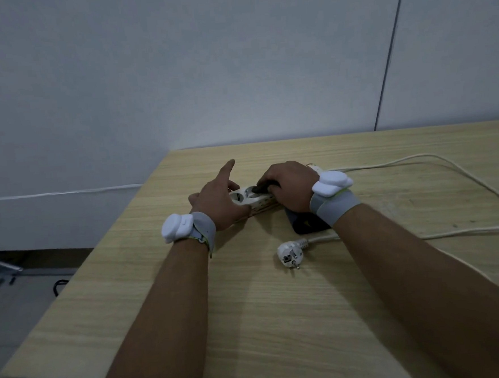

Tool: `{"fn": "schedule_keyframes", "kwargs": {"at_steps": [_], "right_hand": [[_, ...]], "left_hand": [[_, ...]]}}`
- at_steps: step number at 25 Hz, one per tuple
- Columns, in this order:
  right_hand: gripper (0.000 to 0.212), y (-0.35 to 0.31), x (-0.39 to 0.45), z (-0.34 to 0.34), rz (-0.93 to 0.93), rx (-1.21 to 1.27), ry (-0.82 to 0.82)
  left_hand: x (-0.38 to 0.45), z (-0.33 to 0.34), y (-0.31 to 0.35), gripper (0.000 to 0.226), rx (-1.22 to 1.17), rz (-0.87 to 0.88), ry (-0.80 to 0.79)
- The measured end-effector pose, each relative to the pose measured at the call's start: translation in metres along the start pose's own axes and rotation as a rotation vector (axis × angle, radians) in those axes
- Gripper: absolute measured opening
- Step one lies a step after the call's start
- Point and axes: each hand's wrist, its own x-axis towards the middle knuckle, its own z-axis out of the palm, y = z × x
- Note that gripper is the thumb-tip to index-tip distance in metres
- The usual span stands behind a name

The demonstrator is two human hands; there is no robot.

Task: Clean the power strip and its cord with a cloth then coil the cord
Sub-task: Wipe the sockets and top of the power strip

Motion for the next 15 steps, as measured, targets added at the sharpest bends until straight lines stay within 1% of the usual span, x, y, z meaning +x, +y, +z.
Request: {"fn": "schedule_keyframes", "kwargs": {"at_steps": [6, 8, 10, 12, 15], "right_hand": [[0.031, 0.000, -0.006, -0.022, -0.035, 0.017, -0.128], [0.031, -0.004, -0.006, -0.023, 0.001, 0.043, -0.028], [0.032, -0.009, -0.003, -0.017, 0.101, -0.029, 0.080], [0.032, -0.018, -0.002, -0.007, 0.143, -0.130, 0.036], [0.027, -0.034, -0.002, 0.002, 0.089, -0.177, -0.039]], "left_hand": [[0.001, 0.001, 0.001, 0.104, -0.017, -0.005, 0.000], [0.001, 0.001, 0.001, 0.104, -0.019, -0.002, -0.003], [0.001, 0.001, 0.001, 0.103, -0.027, 0.000, -0.014], [0.001, 0.001, 0.001, 0.103, -0.034, -0.002, -0.012], [0.002, 0.000, 0.001, 0.102, -0.054, -0.007, -0.009]]}}
